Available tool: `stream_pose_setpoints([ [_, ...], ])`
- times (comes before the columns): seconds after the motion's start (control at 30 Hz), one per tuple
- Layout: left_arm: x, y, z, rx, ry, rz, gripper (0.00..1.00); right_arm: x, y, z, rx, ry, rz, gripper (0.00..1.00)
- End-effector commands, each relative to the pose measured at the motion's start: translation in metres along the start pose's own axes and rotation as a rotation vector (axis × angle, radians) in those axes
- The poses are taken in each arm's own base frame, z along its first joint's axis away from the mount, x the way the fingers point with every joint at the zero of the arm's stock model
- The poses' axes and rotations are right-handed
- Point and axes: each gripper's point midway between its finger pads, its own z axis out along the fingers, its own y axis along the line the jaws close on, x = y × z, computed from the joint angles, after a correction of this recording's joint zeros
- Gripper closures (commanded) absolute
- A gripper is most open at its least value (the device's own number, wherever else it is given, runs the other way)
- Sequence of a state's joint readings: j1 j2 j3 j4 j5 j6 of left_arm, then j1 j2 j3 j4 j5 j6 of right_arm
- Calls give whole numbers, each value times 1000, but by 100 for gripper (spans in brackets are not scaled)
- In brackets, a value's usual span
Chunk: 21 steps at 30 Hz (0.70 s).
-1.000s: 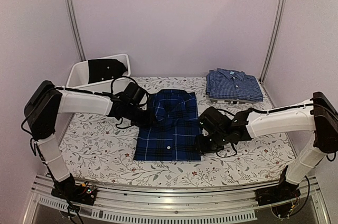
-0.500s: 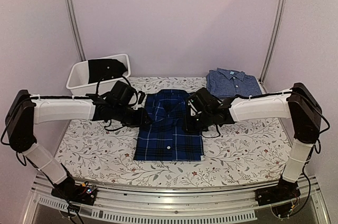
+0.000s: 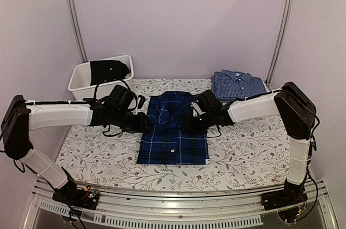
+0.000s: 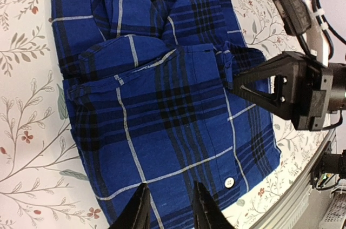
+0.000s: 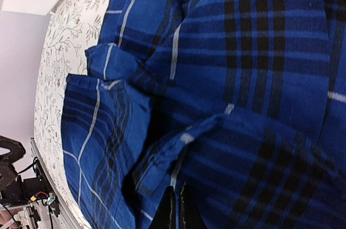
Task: Fold and stack the long sleeve shirts
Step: Smooth out the 2/3-rectangle-folded shirt at the center of the board.
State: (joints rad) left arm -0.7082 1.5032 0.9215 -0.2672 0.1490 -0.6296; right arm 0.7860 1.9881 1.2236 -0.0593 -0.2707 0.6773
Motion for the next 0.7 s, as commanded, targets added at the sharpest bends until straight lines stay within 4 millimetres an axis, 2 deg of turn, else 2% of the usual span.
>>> stream_pose_setpoints([
  [0.0, 2, -3, -6, 9, -6, 0, 73, -26, 1, 10, -65, -23, 21, 96],
  [0.2, 4, -3, -7, 12, -2, -5, 73, -49, 5, 20, -119, -37, 16, 95],
  [0.37, 5, -3, -9, 13, -4, -11, 73, -50, 6, 33, -139, -18, 20, 93],
  [0.53, 5, -3, -10, 18, -5, -14, 74, -49, 1, 41, -130, -10, 28, 85],
  [0.67, 6, -2, -11, 15, -7, -17, 74, -49, 0, 37, -120, -22, 26, 72],
])
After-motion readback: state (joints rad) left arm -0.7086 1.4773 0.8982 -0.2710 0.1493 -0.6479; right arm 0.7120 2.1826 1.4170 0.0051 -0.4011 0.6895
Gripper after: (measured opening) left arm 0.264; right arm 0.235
